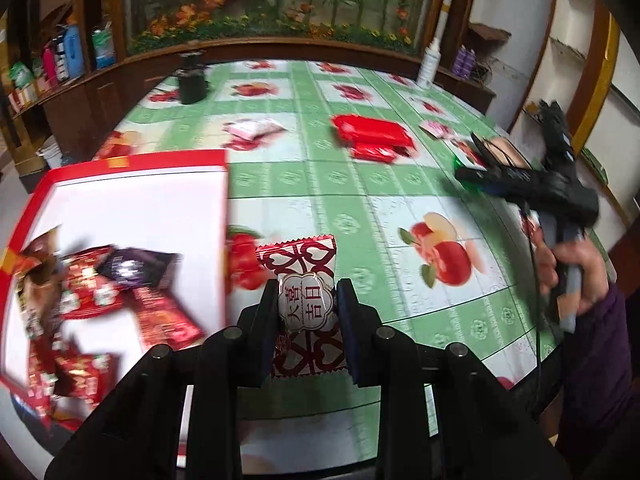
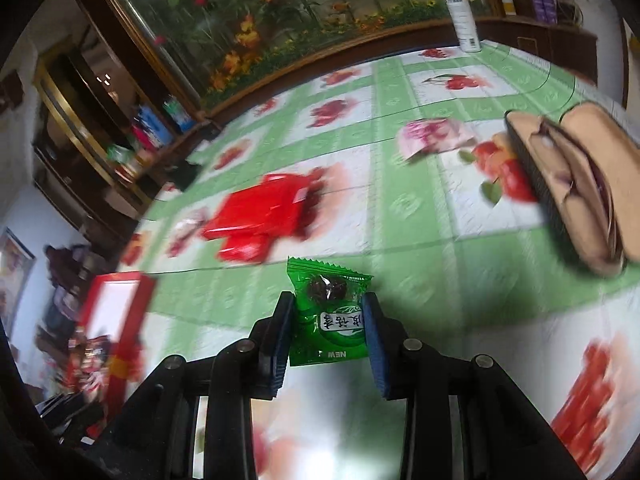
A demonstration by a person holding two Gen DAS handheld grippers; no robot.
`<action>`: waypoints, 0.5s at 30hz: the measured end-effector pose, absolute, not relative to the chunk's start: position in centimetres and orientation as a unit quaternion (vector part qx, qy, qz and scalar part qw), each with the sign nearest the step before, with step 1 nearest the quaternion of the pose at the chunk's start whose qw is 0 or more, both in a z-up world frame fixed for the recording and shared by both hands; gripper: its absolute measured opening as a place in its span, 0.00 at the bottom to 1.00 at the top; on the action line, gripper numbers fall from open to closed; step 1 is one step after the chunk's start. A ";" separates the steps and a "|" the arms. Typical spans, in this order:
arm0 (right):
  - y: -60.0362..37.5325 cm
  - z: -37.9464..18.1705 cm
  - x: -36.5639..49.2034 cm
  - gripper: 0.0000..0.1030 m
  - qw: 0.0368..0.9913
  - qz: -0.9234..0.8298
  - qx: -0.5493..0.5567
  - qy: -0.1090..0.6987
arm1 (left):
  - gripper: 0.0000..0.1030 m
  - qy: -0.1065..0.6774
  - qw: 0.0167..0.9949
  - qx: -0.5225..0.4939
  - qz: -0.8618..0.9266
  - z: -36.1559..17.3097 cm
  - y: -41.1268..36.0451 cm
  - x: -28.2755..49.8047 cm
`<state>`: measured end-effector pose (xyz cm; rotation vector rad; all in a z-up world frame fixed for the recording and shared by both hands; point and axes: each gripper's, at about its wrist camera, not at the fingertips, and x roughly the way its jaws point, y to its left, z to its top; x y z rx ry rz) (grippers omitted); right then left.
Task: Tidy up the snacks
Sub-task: 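Carry both held packets over the white tray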
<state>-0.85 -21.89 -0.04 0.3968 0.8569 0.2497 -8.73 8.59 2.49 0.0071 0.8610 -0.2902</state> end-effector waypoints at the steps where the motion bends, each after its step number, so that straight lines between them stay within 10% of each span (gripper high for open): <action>1: -21.4 0.1 -1.5 0.33 0.882 0.131 0.198 0.406 | 0.25 0.415 0.900 -0.002 -0.137 2.6 9.3 -8.9; 15: -9.7 1.7 -7.2 0.33 0.877 0.261 0.188 0.358 | 0.25 0.383 0.919 -0.055 -0.082 3.1 17.6 -11.0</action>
